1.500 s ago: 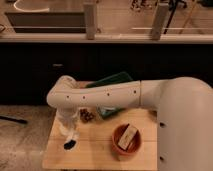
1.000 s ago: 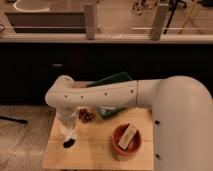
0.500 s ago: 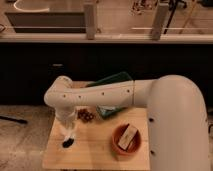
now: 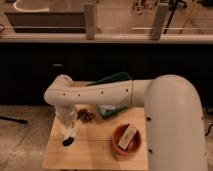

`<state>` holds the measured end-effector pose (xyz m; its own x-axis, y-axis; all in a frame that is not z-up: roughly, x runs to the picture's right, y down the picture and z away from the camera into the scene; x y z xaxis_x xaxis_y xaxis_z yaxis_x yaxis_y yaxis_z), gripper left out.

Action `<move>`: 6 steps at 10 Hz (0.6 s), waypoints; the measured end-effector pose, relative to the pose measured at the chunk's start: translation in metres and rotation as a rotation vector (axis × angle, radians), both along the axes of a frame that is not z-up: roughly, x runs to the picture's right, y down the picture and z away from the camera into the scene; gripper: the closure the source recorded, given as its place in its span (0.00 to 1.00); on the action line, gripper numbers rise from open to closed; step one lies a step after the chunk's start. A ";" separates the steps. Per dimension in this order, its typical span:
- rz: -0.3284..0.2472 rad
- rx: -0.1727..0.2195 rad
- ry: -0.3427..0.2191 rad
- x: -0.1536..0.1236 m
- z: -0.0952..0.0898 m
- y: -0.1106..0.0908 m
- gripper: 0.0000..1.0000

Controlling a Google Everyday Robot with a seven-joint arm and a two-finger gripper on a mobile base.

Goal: Place brush in paper cup

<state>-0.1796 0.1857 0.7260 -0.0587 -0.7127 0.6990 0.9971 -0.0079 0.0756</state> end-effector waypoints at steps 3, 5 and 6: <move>-0.003 0.004 -0.006 -0.002 -0.001 -0.004 0.20; -0.004 0.007 -0.009 -0.003 -0.001 -0.006 0.20; -0.005 0.007 -0.010 -0.004 -0.001 -0.006 0.20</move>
<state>-0.1833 0.1793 0.7247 -0.0694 -0.7172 0.6934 0.9962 -0.0133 0.0859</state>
